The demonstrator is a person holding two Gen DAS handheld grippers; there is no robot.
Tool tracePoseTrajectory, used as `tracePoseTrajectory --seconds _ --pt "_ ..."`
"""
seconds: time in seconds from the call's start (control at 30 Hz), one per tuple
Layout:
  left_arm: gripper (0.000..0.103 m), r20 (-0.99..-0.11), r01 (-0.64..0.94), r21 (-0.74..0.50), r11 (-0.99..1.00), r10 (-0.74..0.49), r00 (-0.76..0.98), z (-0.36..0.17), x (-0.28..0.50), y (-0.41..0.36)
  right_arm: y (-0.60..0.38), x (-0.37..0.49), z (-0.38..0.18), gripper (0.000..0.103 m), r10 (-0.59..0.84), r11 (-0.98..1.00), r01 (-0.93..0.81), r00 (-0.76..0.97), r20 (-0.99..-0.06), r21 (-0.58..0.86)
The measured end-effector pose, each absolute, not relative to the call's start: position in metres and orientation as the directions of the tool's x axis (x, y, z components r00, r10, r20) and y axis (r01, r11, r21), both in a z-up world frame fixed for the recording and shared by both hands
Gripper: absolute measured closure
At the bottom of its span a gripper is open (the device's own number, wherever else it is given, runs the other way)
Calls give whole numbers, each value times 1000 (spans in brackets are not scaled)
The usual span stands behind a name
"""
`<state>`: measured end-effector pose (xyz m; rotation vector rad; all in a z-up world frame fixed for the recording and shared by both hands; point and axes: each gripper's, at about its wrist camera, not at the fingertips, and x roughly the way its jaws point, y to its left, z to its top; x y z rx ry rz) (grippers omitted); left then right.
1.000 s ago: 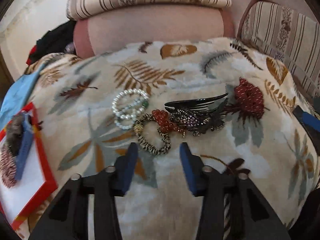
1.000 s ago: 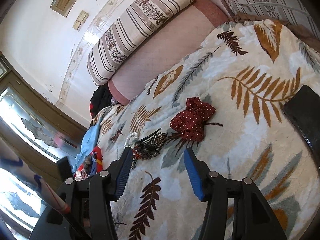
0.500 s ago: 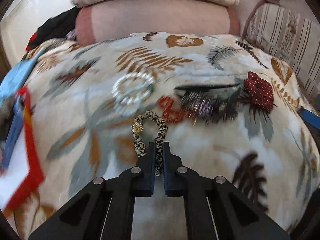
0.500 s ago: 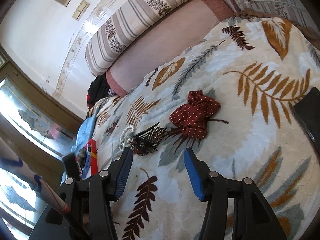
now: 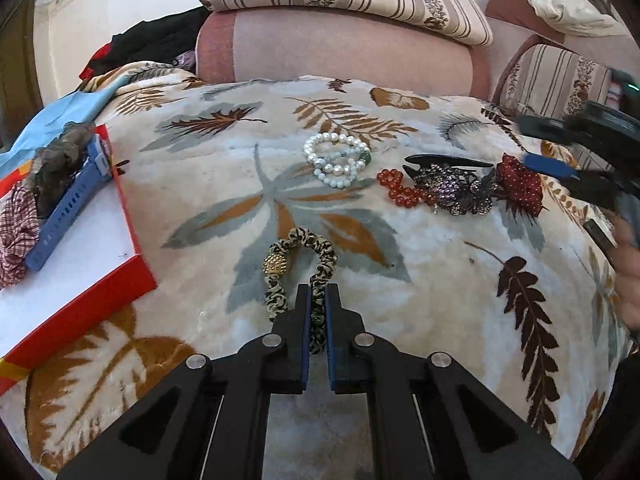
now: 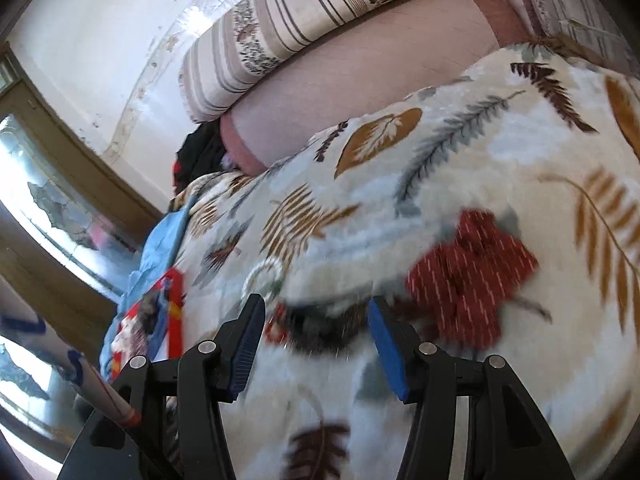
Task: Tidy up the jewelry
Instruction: 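Grasp the leopard-print hair tie with the left tool while the right grasps the black claw clip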
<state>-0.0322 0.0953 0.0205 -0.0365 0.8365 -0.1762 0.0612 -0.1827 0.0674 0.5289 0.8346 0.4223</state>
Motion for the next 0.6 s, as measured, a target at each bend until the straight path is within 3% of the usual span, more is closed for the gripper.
tracePoseTrajectory --seconds 0.2,0.3,0.4,0.5,0.6 --pt "97 -732 146 -168 975 -222 644 17 -28 102 -176 102 34 45 572 772 -102 541 -616 627" --pt "97 -730 151 -176 973 -232 642 18 -26 102 -169 98 31 39 621 747 -129 486 -615 652" --pt "97 -727 153 -197 968 -249 640 18 -24 105 -167 83 38 30 719 661 -167 421 -553 732" --pt "97 -726 151 -216 965 -262 636 17 -22 107 -151 68 37 28 806 584 -221 269 -527 781" --pt "97 -727 150 -219 964 -264 634 17 -21 108 -149 56 61 26 636 768 -272 429 -641 580"
